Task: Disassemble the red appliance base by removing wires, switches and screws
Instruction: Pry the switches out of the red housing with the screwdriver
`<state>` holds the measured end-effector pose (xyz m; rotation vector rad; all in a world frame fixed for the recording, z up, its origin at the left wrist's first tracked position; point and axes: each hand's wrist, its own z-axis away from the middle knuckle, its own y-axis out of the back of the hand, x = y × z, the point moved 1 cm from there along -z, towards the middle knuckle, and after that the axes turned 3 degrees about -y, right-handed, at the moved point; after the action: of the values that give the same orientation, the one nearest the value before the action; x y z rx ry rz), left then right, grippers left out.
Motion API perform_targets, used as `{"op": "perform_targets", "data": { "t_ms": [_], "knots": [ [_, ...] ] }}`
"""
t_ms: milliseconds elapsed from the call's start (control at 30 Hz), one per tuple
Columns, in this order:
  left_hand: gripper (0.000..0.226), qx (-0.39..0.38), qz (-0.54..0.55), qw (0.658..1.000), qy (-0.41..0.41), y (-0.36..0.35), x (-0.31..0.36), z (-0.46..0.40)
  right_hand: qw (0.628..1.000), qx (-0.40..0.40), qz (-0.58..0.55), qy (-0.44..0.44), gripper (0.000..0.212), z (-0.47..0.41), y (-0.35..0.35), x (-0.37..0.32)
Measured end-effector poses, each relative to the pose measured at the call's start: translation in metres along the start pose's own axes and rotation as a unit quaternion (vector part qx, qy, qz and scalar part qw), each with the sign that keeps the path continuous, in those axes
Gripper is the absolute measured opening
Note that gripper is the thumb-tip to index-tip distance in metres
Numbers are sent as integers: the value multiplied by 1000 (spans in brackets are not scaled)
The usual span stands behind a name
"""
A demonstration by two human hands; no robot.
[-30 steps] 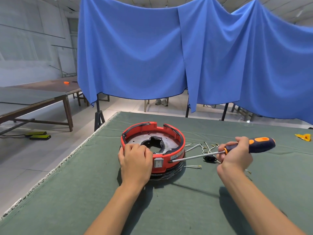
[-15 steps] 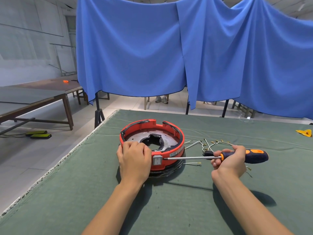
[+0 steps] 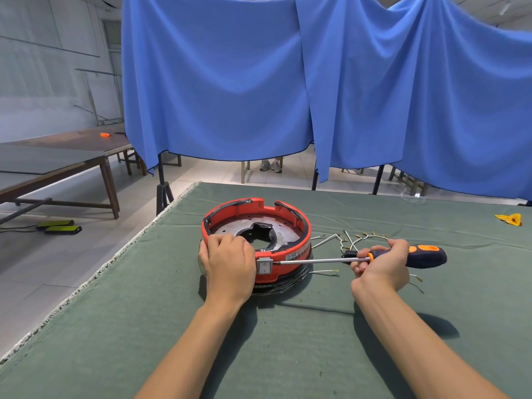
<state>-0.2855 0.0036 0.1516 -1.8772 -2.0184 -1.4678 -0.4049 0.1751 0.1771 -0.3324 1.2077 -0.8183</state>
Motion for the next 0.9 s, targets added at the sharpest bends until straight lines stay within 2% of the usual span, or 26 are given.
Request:
{"op": "perform_targets", "data": {
  "t_ms": [300,600,900],
  "knots": [
    [29,11,4,1000,-1,-2,-1,1,999,27,9,-21,30,-15,-15,5],
    [31,10,4,1000,1,0,-2,0,997,-15,66,-38,25,-25,-47,9],
    [29,27,11,1000,6,0,0,1,999,7,27,-21,30,-15,-19,-1]
  ]
}}
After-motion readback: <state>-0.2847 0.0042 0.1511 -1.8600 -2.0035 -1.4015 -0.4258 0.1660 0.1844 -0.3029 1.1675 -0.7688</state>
